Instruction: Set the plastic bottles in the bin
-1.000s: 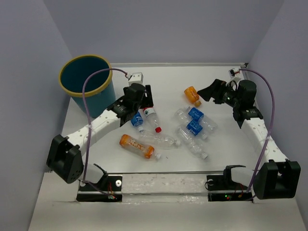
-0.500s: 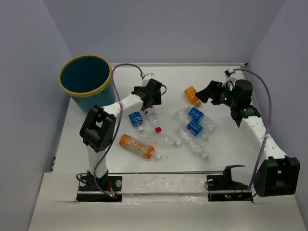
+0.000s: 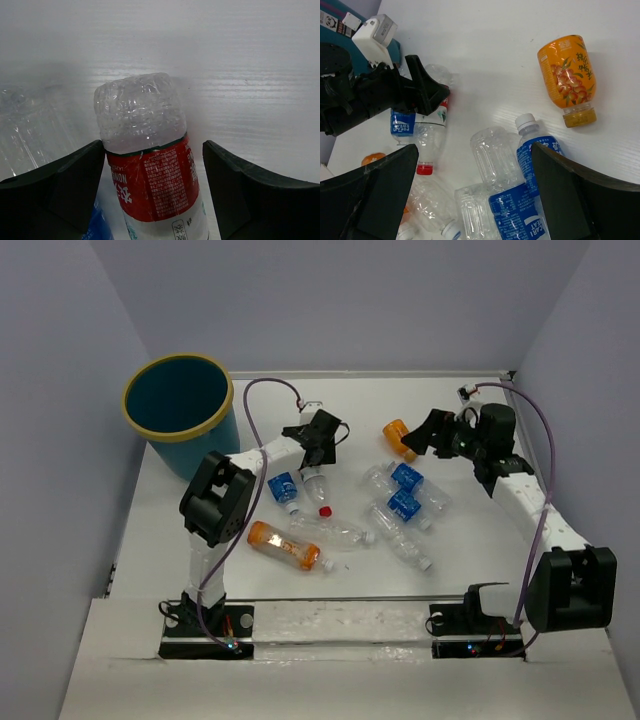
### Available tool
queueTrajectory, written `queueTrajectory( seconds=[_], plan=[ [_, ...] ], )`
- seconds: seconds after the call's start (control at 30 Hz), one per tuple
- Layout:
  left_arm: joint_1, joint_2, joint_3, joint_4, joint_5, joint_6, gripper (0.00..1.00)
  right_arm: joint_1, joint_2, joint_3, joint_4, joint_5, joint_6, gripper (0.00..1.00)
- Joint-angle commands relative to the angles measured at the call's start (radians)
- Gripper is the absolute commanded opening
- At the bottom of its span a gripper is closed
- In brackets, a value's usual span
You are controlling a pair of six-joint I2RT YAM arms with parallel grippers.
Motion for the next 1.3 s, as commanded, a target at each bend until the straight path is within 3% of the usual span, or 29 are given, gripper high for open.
queueTrajectory(
  seconds=[0.0,0.2,0.47,0.67,0.87,1.07,1.27],
  plan=[
    [0.012,0.014,0.032,0.034,0.0,-0.012,0.86,0.008,0.033,0.067,0.023,-0.015,-0.031,1.0],
    [0.023,0.015,0.023,0.104,0.029,-0.005,0.66,0.008,0.129,0.121,-0.017,0.037,-0.089,1.0],
    [0.031,-0.02,0.043,0.208,0.1,0.024,0.4,0.008,0.373,0.354,-0.201,0.174,-0.276,1.0],
    [0.029,-0.192,0.107,0.29,0.212,0.054,0.37,0.077,0.545,0.492,-0.312,0.212,-0.463,1.0],
    [0.035,-0.342,0.253,0.313,0.201,0.113,0.36,0.154,0.698,0.645,-0.373,0.404,-0.606,1.0],
    [0.119,-0.429,0.42,0.273,0.063,0.185,0.36,0.154,0.765,0.714,-0.373,0.464,-0.618,1.0],
    [0.308,-0.515,0.358,0.29,-0.099,0.177,0.36,0.154,0.832,0.764,-0.376,0.482,-0.629,0.93]
  ],
)
